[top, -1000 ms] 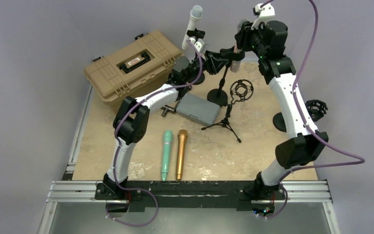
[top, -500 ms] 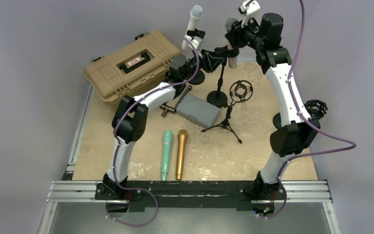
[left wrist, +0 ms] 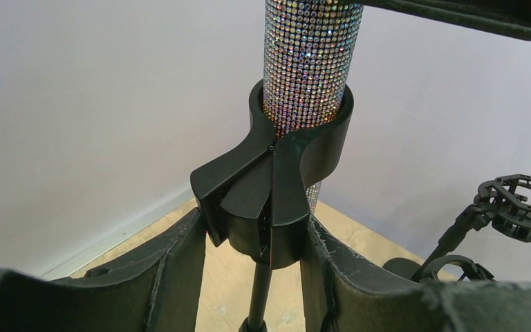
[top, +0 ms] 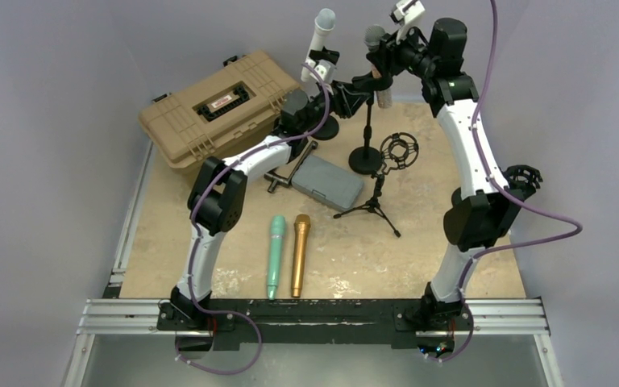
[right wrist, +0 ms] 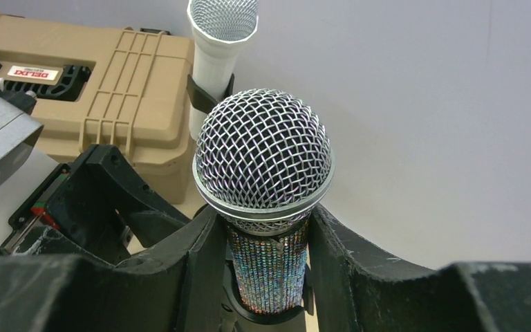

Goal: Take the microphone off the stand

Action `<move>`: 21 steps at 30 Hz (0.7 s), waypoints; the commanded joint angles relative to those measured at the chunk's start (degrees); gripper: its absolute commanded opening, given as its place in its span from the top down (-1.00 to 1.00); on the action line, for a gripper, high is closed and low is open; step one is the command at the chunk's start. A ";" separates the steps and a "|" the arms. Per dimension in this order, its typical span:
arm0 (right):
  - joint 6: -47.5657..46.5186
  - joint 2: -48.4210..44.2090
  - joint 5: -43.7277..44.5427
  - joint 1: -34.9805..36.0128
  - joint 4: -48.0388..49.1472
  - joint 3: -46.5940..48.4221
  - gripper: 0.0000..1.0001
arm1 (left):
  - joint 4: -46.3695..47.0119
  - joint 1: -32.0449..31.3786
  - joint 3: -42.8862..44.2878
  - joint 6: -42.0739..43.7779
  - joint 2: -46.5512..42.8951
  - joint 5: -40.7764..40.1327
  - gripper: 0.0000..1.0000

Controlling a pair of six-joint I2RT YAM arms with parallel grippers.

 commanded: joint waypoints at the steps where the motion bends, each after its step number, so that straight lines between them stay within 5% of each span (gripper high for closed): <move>1: 2.40 -7.33 -7.82 -0.23 16.17 -2.02 1.00 | -3.76 -0.74 -1.91 3.73 1.19 5.29 1.00; 13: -4.59 -10.47 -4.52 -0.16 12.90 -15.08 1.00 | -6.67 -0.72 -3.10 8.01 -3.50 9.76 1.00; 21: 2.42 -7.55 -2.98 -0.14 13.40 -3.57 1.00 | -9.19 -0.75 -3.33 9.31 -3.68 9.86 1.00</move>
